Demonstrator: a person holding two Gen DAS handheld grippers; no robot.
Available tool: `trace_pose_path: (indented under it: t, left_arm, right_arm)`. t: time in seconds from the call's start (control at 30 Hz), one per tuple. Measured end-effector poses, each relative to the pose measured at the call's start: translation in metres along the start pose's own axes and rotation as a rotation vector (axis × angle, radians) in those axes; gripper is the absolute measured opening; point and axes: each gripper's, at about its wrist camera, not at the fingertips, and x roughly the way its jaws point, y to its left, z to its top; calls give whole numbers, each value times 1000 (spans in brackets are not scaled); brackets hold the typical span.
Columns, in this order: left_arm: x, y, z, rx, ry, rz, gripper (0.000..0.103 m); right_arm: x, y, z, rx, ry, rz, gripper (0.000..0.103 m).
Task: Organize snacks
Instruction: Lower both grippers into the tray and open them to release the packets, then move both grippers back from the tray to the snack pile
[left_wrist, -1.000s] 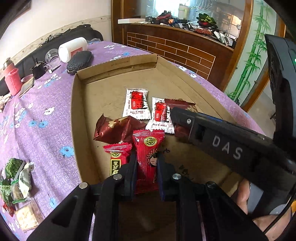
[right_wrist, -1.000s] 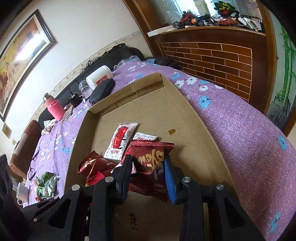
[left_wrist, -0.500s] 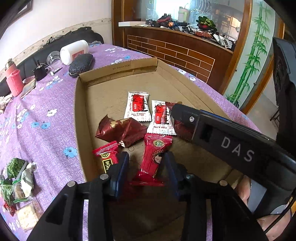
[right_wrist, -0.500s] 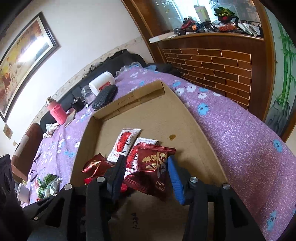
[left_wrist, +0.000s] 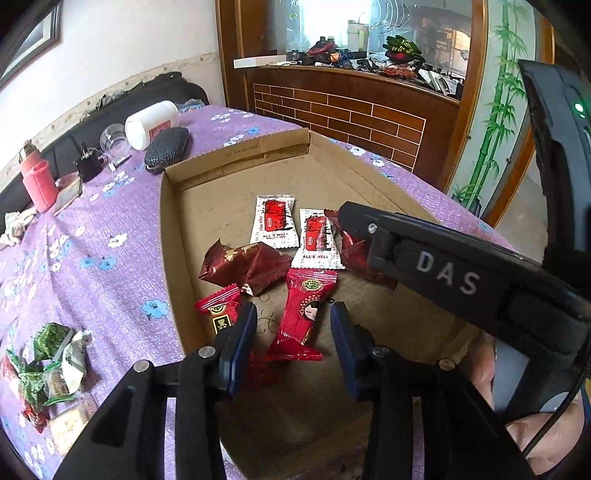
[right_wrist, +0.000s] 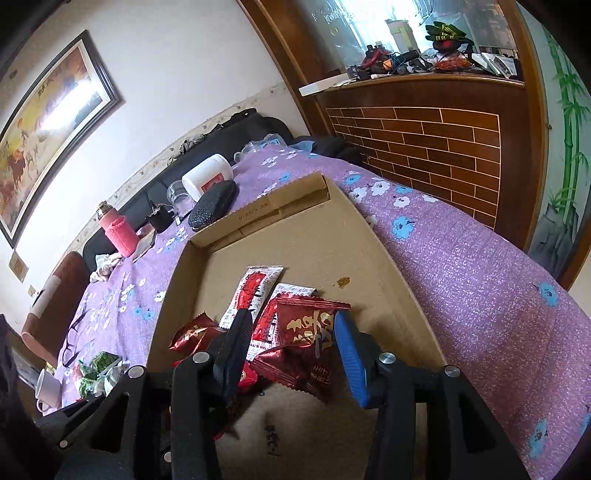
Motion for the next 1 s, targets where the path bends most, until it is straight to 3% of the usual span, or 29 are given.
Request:
trace_pose_path:
  t: [0.7,0.8,1.0]
  left_arm:
    - [-22,-4,-6,34,-47,49,47]
    - [-28,-3,-7,35,-53,52,47]
    - [-49,4,-15,28,-75,54,48]
  right_arm:
    - [-9,7,-1,-39,-42,9,56]
    - [-18,8,-1,-42,-83,20,56]
    - [-33,20,-3,-101,-181,-19,68]
